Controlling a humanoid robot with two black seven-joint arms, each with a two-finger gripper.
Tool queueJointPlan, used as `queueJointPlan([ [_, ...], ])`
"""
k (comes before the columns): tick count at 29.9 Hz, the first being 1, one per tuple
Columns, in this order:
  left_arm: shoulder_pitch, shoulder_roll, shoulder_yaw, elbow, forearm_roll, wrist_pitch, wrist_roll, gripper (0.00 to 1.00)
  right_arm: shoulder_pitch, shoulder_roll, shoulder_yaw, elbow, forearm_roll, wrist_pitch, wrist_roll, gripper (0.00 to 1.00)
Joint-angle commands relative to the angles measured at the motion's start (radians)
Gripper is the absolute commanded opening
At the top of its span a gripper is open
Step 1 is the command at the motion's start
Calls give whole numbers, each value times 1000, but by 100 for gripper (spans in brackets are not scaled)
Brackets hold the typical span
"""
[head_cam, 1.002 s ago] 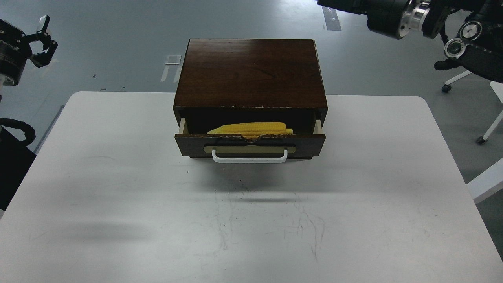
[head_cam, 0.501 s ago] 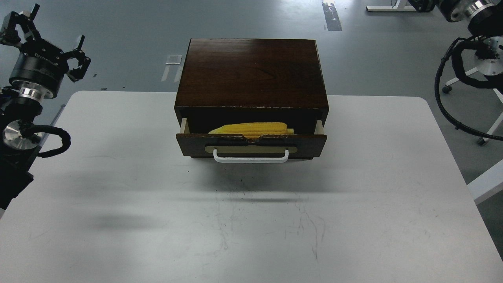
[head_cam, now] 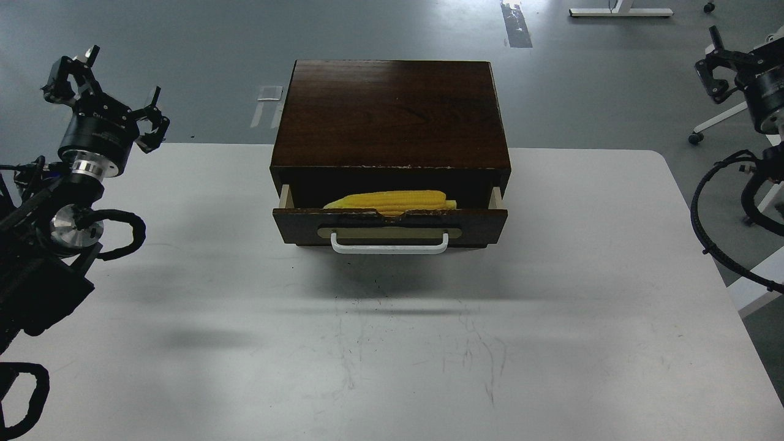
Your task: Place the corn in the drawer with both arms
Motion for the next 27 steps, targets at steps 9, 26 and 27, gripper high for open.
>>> queueJointPlan([
  [9,-14,-72,-9,19,-17,0,29,98,-150,139,10,-1,31,55,13,100],
  [26,-17,-84,-9,7,-23,0,69,98,-143,130,53,-3,26,55,15,100],
  [27,-19,-89,-9,7,-23,0,70,98,-143,128,63,-3,26,55,15,100],
])
